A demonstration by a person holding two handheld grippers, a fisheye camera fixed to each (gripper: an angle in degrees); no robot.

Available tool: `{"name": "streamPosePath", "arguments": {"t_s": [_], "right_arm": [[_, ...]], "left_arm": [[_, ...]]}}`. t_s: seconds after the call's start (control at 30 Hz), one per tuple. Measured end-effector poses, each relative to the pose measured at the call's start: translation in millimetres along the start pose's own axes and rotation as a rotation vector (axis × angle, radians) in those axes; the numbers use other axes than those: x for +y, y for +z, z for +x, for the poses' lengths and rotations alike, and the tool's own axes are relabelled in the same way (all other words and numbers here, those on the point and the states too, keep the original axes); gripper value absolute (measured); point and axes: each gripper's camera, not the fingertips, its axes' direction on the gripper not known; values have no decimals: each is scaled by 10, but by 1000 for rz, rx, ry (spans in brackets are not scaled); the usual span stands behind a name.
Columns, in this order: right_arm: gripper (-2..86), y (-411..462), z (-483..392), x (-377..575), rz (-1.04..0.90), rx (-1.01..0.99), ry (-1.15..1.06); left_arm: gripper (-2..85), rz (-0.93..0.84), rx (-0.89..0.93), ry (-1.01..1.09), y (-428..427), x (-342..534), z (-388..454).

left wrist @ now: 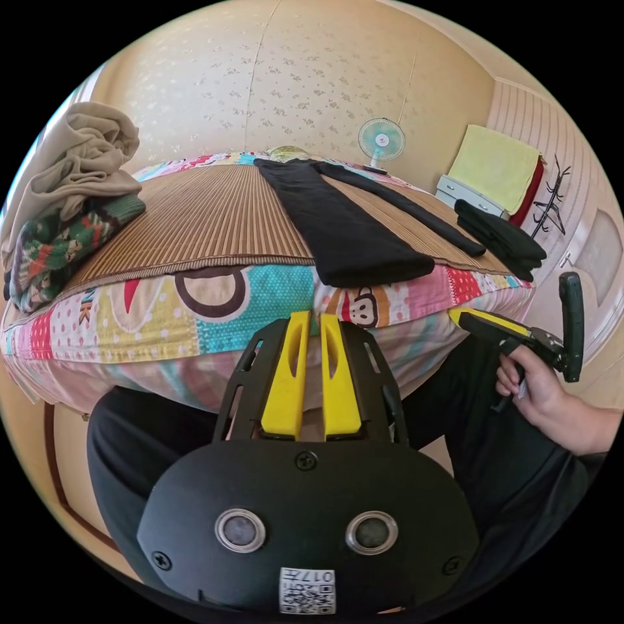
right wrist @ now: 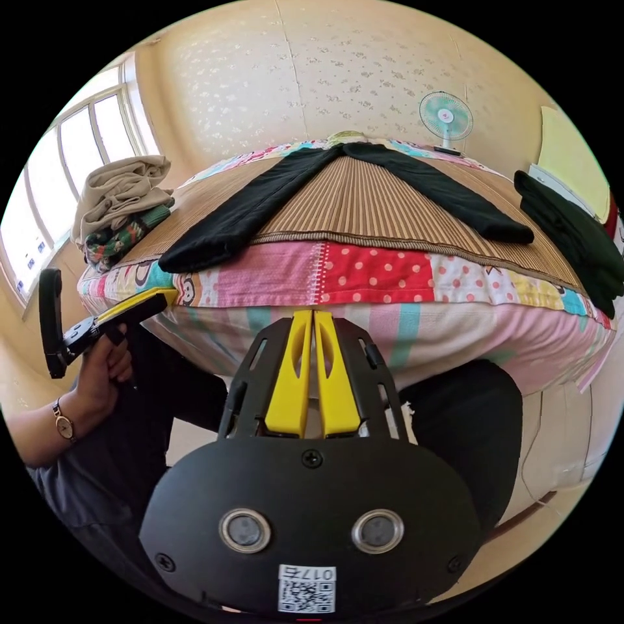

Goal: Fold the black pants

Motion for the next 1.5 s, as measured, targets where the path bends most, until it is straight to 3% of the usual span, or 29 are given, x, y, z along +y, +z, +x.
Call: {"name": "streamPosePath", "arguments": {"t_s": [0.07,0.13,0.27,0.37,0.53,0.6,0.77,0.93,1.17,1.27,1.4,1.5], "right_arm": [[4,-103,61,-104,-15,-44,7],[6,-309,123,-202,93,-38,-29],[16,-698,379,-631,282,160,-88],[41,-676,819,-1133,186,276,24],[142,-332,1546,-1651,18,259,148],[146,119,1706,-1704,-200,211,99],[88,133,1645,-1620,-187,243,-2],[70,-40,1560,-1495,-216,72,-27],[45,-227,1118,-766,-144,-163,-14],[40,-238,1082,-571,-140,-320,23],[36,-240,1148,-512,-151,-383,26],[34,-242,1222,-572,-180,-380,-9]], "left_arm": [[28,0,7,-11,-13,-3,-26],[29,-1,14,-24,-26,-5,-47],[35,-10,22,-64,-49,-27,-79],[37,-14,31,-98,-65,-42,-105],[33,-28,36,-108,-95,-69,-146],[27,-32,46,-114,-107,-72,-172],[-2,-59,103,-143,-132,-103,-287],[-9,-69,129,-144,-212,-165,-350],[20,149,140,-210,-616,-170,-468],[91,88,172,-289,-519,-286,-553],[127,-17,260,-289,-264,-511,-543],[121,-62,163,-306,-194,-656,-451]]}}
